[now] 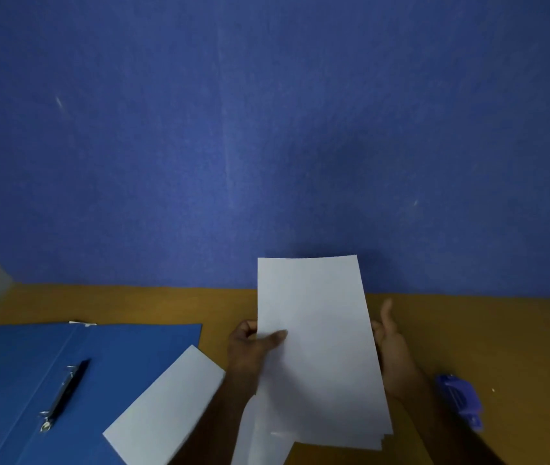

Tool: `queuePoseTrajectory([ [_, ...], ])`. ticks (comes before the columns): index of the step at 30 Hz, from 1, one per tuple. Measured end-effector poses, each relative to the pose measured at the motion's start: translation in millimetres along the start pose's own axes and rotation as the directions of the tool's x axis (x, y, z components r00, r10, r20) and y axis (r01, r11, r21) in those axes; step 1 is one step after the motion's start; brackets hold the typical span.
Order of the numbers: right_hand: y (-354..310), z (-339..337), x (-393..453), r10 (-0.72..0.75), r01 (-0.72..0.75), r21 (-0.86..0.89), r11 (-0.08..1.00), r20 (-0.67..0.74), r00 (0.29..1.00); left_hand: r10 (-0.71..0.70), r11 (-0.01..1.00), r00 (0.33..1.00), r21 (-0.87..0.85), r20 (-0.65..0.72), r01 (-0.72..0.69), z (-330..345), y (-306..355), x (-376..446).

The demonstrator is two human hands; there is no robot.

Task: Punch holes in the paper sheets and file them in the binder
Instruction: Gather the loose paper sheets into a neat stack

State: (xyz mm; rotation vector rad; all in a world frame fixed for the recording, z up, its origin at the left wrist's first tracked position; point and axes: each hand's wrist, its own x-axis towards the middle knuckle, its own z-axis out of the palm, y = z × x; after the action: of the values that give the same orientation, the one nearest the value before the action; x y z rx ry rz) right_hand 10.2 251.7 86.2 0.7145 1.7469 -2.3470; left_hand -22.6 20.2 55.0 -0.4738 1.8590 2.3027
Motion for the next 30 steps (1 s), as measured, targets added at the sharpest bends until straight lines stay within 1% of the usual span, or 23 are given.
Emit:
queuePoseTrajectory([
  [1,2,1,1,-0.031,0.029,-0.108,0.994,-0.015,0.999,0.012,1.000,1.000,0.011,-0.009,-0.012,1,0,0],
  [2,3,3,2,-0.079,0.064,-0.211,0.976,-0.067,0.995,0.038,0.999,0.999,0.026,-0.020,-0.037,1,-1,0],
  [3,6,2,4,-0.122,0.094,-0.286,0.954,-0.080,0.989,0.077,0.995,0.996,0.059,-0.038,-0.074,2,-2,1],
  [5,9,3,7,-0.204,0.157,-0.392,0.906,-0.080,0.976,0.167,0.970,0.984,0.186,-0.061,-0.153,2,-3,2],
  [7,12,0,10,-0.285,0.186,-0.541,0.820,-0.104,0.953,0.187,0.927,0.982,0.333,-0.013,-0.172,-2,-8,5],
  [9,14,-5,11,-0.365,0.229,-0.636,0.737,-0.089,0.927,0.127,0.851,0.987,0.500,0.096,-0.158,-12,-16,7],
  [10,14,-9,11,-0.384,0.234,-0.651,0.722,-0.097,0.918,0.093,0.788,0.983,0.592,0.155,-0.168,-19,-20,7],
  [11,15,-15,13,-0.399,0.247,-0.652,0.716,-0.093,0.912,0.054,0.697,0.975,0.691,0.216,-0.192,-29,-25,6],
  [13,15,-23,12,-0.411,0.254,-0.654,0.713,-0.096,0.906,-0.071,0.428,0.937,0.859,0.342,-0.281,-49,-34,2],
  [14,14,-28,12,-0.424,0.258,-0.657,0.708,-0.104,0.900,-0.157,0.304,0.909,0.894,0.387,-0.328,-59,-40,-2],
  [15,15,-34,13,-0.433,0.266,-0.647,0.714,-0.110,0.895,-0.231,0.209,0.874,0.899,0.428,-0.385,-67,-45,-4],
  [17,16,-41,14,-0.427,0.257,-0.610,0.749,-0.149,0.892,-0.327,0.075,0.810,0.868,0.487,-0.492,-77,-52,-11],
  [18,16,-44,13,-0.414,0.241,-0.599,0.764,-0.168,0.894,-0.341,0.021,0.796,0.851,0.500,-0.525,-78,-54,-12],
  [20,18,-49,16,-0.407,0.233,-0.580,0.781,-0.189,0.894,-0.334,-0.066,0.796,0.830,0.505,-0.554,-76,-54,-10],
  [21,20,-52,17,-0.410,0.235,-0.570,0.788,-0.200,0.890,-0.323,-0.094,0.796,0.820,0.511,-0.565,-74,-54,-9],
  [23,22,-55,17,-0.411,0.236,-0.556,0.797,-0.212,0.887,-0.313,-0.117,0.792,0.806,0.525,-0.580,-70,-52,-5],
  [28,28,-61,14,-0.439,0.252,-0.583,0.773,-0.202,0.876,-0.312,-0.215,0.766,0.744,0.562,-0.633,-68,-54,4],
  [30,29,-65,13,-0.439,0.249,-0.580,0.776,-0.211,0.873,-0.303,-0.218,0.758,0.732,0.577,-0.645,-68,-55,8],
])
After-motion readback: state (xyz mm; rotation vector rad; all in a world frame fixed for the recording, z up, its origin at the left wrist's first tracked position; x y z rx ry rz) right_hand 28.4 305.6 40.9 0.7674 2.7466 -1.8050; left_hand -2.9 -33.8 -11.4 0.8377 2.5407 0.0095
